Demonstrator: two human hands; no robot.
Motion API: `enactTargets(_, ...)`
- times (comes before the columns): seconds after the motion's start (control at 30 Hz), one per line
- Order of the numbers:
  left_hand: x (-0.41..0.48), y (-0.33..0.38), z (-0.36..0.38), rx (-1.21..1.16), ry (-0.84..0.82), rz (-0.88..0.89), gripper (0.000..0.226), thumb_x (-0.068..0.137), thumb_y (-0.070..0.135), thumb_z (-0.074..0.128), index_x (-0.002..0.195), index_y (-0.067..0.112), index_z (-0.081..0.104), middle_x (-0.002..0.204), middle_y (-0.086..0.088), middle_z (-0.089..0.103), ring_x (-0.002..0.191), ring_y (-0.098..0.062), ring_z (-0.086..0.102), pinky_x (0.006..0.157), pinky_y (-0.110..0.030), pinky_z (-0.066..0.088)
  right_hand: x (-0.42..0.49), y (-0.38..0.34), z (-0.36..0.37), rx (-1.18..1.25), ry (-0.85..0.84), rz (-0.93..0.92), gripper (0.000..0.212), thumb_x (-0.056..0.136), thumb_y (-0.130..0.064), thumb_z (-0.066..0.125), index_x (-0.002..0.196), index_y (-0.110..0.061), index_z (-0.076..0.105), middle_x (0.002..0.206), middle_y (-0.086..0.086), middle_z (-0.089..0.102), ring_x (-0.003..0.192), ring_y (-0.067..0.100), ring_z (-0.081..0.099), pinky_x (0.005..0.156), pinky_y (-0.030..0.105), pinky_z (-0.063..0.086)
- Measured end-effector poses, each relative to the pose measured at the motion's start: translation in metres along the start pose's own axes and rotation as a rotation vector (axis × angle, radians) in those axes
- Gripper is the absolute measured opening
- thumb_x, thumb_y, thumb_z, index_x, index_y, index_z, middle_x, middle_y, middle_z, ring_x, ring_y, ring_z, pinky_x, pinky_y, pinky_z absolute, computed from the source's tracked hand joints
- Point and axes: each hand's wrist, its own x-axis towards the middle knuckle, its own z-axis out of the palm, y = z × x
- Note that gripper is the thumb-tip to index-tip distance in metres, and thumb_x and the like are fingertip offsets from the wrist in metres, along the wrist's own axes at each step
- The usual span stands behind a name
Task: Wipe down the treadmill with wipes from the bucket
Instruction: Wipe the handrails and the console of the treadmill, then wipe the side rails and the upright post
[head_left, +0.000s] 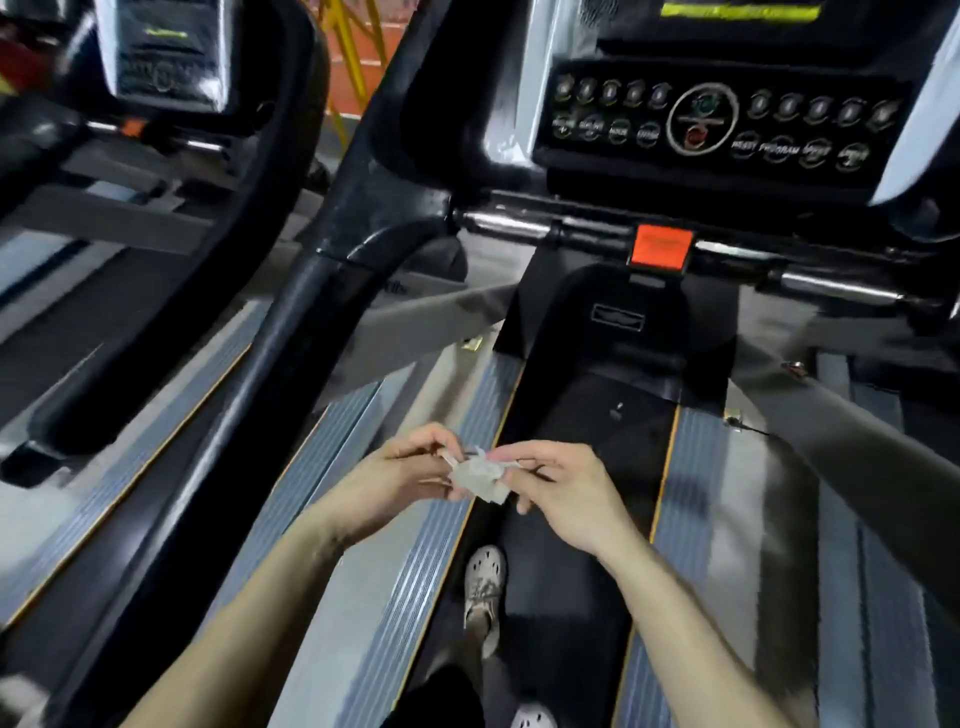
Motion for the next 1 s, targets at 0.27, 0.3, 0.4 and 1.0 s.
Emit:
enactTargets(0.27,-0.090,-0.070,0.002,0.213,0.235,-0.017,0.019,0.090,-0.003,0.077,0.100,0.003,0.063,0.111,-0.016,0.072,0.098,-0.028,0.069,0.087,-0.041,0.059,-0.064,0.039,0.063,-0.173,-0.196,-0.087,0.024,0.102,-0.029,0.066,0.121,-0.041,0.074,0.096,-0.014,0.075,0.086,0.008,0.073,0.087,0.032,0.057)
enactTargets(0.3,-0.096,-0.074,0.000,0.276,0.247,-0.023,0.027,0.087,-0.005,0.079,0.106,0.007,0.063,0.111,-0.013,0.073,0.097,-0.027,0.069,0.089,-0.041,0.059,-0.069,0.041,0.068,-0.185,-0.196,-0.081,0.024,0.103,-0.036,0.065,0.126,-0.041,0.069,0.094,-0.014,0.075,0.083,0.007,0.073,0.086,0.033,0.057)
enactTargets(0.4,-0.114,-0.080,-0.006,0.351,0.222,-0.017,0.045,0.085,0.006,0.086,0.121,0.015,0.061,0.108,-0.019,0.073,0.095,-0.028,0.069,0.093,-0.055,0.059,-0.076,0.050,0.084,-0.357,-0.113,-0.044,0.034,0.097,-0.063,0.059,0.126,-0.045,0.062,0.094,-0.016,0.075,0.090,0.007,0.071,0.087,0.038,0.058)
enactTargets(1.0,-0.315,-0.196,-0.129,1.555,0.371,0.200,0.028,0.096,0.038,0.067,0.121,0.026,0.068,0.110,0.005,0.070,0.100,-0.023,0.070,0.084,-0.037,0.055,-0.173,0.073,0.269,-1.084,-0.052,-0.242,0.016,0.097,-0.030,0.060,0.110,-0.024,0.054,0.108,-0.008,0.053,0.085,0.018,0.062,0.068,0.031,0.043)
